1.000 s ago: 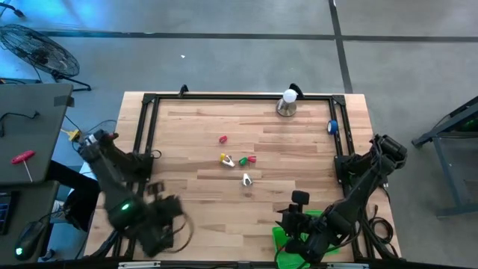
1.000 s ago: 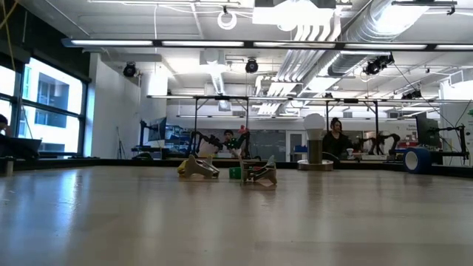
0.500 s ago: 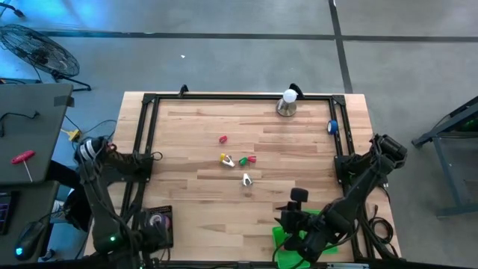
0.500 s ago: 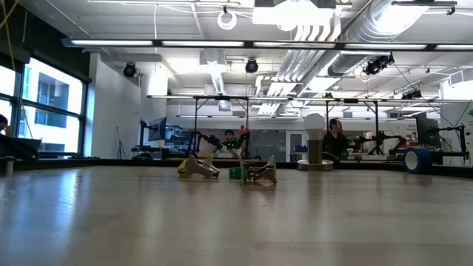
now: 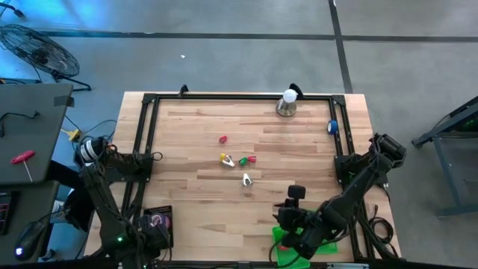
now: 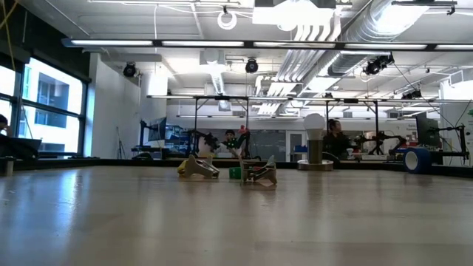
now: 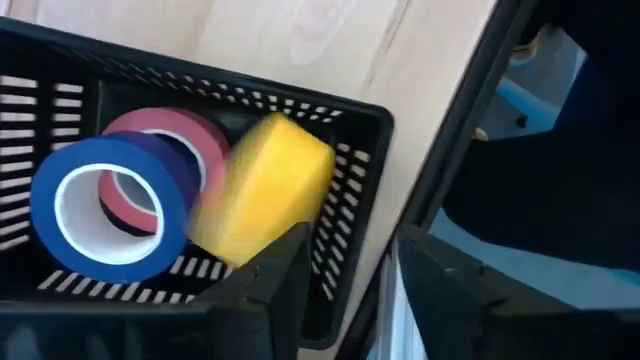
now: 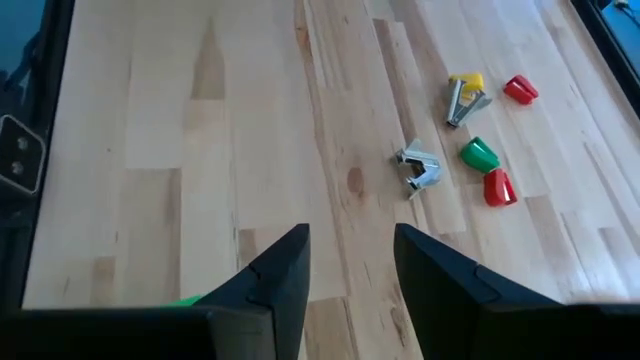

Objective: Pick and place Stapler, Stapler remover, tape
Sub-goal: Put the yellow tape into the black bin, then put the red stapler into the left green bin

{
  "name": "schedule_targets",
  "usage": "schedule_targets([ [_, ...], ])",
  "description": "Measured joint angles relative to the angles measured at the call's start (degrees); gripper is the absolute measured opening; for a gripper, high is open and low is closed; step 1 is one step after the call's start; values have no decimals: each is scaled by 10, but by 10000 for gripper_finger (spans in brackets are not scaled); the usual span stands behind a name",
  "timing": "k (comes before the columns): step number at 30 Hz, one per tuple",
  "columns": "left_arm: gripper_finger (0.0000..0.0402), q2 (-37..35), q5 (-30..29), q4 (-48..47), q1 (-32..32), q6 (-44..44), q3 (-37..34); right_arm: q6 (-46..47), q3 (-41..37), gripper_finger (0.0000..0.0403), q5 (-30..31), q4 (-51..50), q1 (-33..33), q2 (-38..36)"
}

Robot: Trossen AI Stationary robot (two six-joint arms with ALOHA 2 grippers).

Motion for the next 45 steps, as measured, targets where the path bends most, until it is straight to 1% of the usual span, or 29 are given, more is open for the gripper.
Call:
schedule_targets([
  [8,160,0,-6,-29,0,1,-5,1,0,138,-1,0,0,0],
  [13,160,0,-52,-39,0,40,4,2,0,138,-1,1,0,0],
  [17,160,-1,-96,-101,19,78,49,2,0,138,-1,1,0,0],
  [20,161,-1,-136,-187,44,109,106,6,0,138,-1,0,0,0],
  [22,161,-1,-174,-238,63,135,148,8,0,138,-1,1,0,0],
  [26,161,-2,-277,-337,108,191,228,18,0,138,0,1,0,0],
  [28,161,-4,-324,-345,135,232,250,22,0,138,-1,0,0,0],
  [30,161,-12,-348,-339,164,304,259,23,0,138,-1,1,1,0],
  [33,161,-19,-342,-346,233,362,268,35,0,138,-2,0,2,0],
  [41,161,-23,-249,-342,454,504,267,52,0,138,-15,1,2,0],
  [43,161,-23,-226,-330,511,537,267,53,0,138,-15,1,4,0],
  [45,161,-23,-195,-293,567,568,261,58,0,138,-15,1,6,0],
])
